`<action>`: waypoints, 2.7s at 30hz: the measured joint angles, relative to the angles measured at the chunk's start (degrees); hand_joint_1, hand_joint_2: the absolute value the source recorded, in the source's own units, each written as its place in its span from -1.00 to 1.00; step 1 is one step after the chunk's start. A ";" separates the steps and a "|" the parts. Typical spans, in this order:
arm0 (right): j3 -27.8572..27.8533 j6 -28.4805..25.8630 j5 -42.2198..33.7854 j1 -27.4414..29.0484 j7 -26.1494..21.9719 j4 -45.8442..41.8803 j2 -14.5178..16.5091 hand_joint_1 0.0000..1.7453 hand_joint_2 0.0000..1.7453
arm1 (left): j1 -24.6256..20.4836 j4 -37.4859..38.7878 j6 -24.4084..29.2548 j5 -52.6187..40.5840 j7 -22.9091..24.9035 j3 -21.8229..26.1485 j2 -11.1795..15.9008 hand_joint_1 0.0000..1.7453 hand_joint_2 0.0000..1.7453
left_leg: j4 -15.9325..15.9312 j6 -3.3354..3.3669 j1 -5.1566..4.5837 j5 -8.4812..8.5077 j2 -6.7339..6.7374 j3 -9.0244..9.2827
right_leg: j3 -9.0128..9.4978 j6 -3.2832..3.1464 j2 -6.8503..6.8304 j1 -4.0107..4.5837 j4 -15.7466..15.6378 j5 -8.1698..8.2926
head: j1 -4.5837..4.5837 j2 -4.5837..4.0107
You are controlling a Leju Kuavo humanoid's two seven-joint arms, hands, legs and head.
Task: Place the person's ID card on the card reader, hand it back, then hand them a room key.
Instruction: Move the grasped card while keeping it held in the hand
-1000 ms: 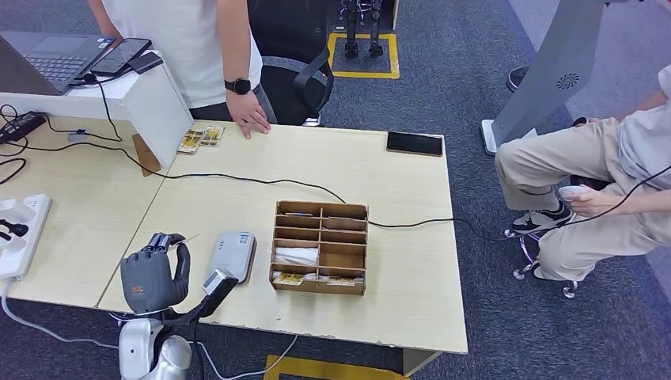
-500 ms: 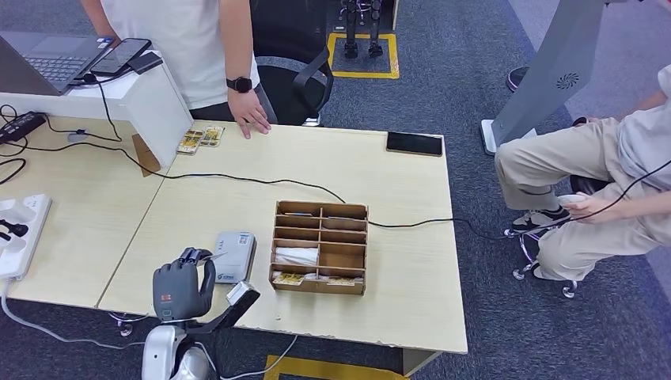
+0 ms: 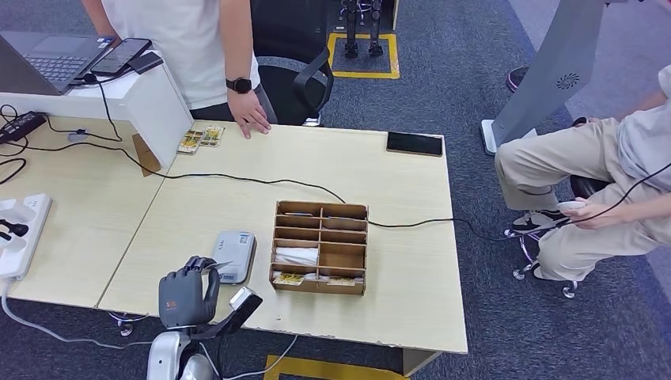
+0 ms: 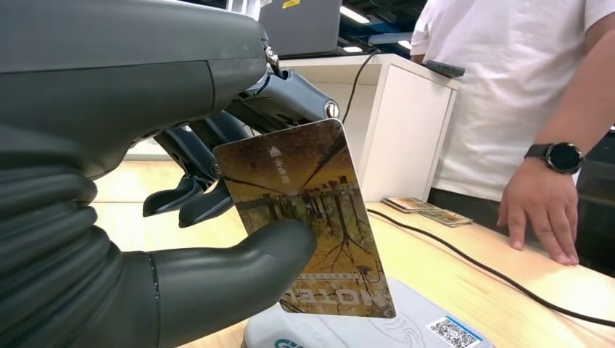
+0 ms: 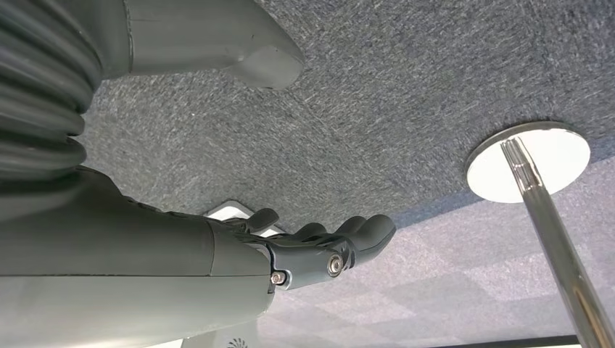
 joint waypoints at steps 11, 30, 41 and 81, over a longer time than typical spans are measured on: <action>0.00 0.00 0.44 0.00 0.08 0.00 0.00 -1.00 1.00 | 0.05 0.34 0.00 -0.45 1.14 0.52 0.03 1.00 1.00 | 0.00 0.00 0.00 0.00 0.00 0.00 | 0.00 0.00 0.00 0.00 0.00 0.00 | 0.00 -0.01; 0.00 0.00 1.80 -0.02 -0.30 0.07 -0.03 -1.00 1.00 | -0.07 1.20 0.02 -2.29 3.40 0.56 0.03 1.00 1.00 | 0.00 0.00 0.00 0.00 0.01 0.06 | 0.01 0.00 0.01 0.00 0.00 0.00 | 0.00 -0.01; 0.00 0.00 2.27 -0.05 -0.51 0.58 -0.09 -1.00 1.00 | -1.04 2.35 0.02 -4.70 5.59 0.54 -0.04 1.00 1.00 | 0.00 0.00 0.00 0.00 0.06 0.11 | 0.02 -0.01 0.04 0.00 0.00 0.01 | 0.01 -0.01; -0.01 0.00 -0.50 -0.07 -1.03 1.43 -0.26 -1.00 1.00 | -3.43 7.20 0.17 -8.73 13.59 -1.41 0.10 1.00 1.00 | 0.00 -0.01 -0.01 0.01 0.07 0.43 | 0.36 -0.01 0.04 0.00 0.00 0.01 | 0.00 0.00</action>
